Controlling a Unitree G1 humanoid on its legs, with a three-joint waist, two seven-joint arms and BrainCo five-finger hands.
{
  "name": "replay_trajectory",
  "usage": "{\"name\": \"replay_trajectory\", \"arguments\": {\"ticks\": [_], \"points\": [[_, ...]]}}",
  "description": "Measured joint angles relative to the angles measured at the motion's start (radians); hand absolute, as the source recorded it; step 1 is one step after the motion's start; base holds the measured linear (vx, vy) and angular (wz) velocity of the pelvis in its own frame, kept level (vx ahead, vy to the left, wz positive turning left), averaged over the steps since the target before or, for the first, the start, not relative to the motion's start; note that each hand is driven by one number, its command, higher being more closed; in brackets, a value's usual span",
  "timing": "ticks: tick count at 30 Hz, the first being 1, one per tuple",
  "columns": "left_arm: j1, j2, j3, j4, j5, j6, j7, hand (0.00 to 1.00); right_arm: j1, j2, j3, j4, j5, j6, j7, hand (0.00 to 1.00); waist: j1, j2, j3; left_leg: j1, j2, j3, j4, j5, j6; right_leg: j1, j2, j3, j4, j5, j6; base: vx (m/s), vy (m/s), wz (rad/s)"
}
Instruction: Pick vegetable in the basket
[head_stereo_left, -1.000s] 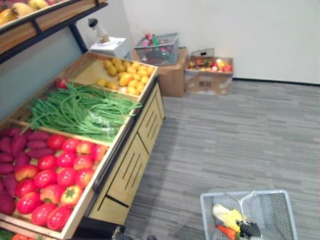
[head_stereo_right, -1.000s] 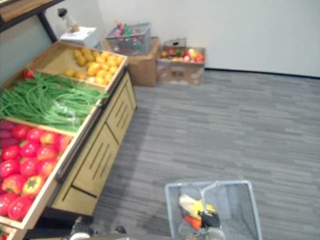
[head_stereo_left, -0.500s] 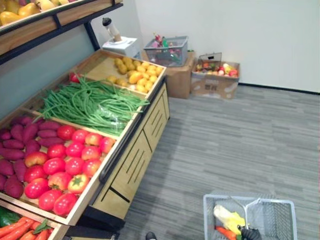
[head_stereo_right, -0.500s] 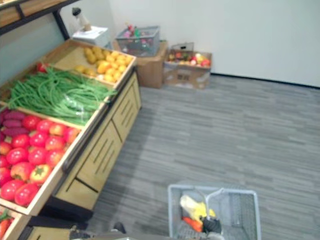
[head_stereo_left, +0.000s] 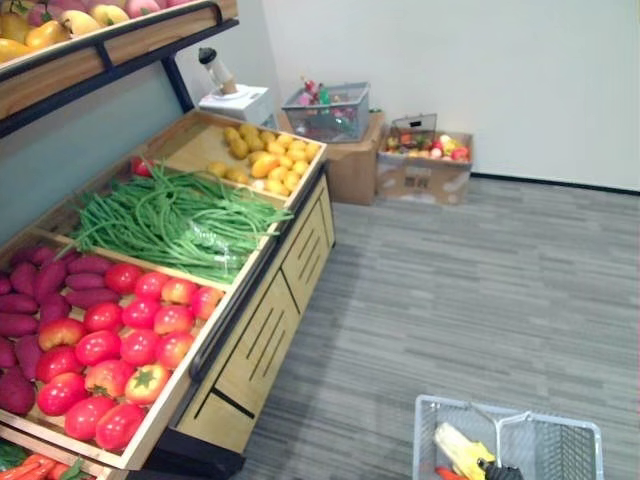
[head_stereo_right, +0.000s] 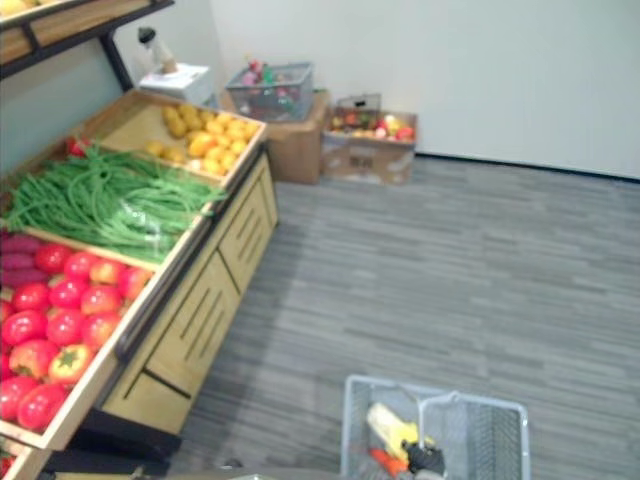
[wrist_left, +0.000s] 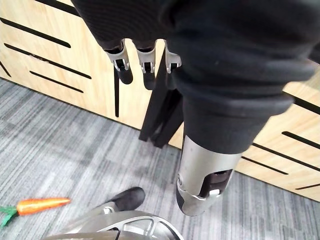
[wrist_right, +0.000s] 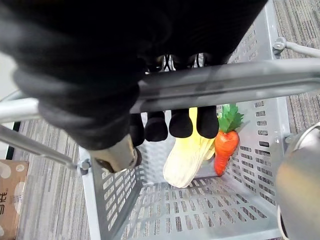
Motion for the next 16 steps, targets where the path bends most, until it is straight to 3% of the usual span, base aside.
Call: {"name": "replay_trajectory", "arguments": {"ticks": [3, 16], "points": [[0.001, 0.001, 0.0, 0.007, -0.047, 0.002, 0.002, 0.0, 0.0, 0.0, 0.002, 0.002, -0.007, 0.0, -0.012, 1.0, 0.0, 0.0, 0.0, 0.004, 0.002, 0.001, 0.0, -0.01, -0.004, 0.0, 0.002, 0.006, 0.0, 0.0, 0.0, 0.0, 0.009, -0.03], [-0.005, 0.006, -0.001, 0.038, -0.053, -0.006, 0.006, 0.0, 0.0, -0.003, 0.03, 0.004, -0.013, 0.0, -0.041, 1.0, -0.001, -0.006, -0.004, 0.009, 0.0, 0.007, 0.001, -0.015, -0.007, 0.002, 0.002, 0.014, -0.012, 0.001, 0.002, 0.0, 0.004, -0.01]]}}
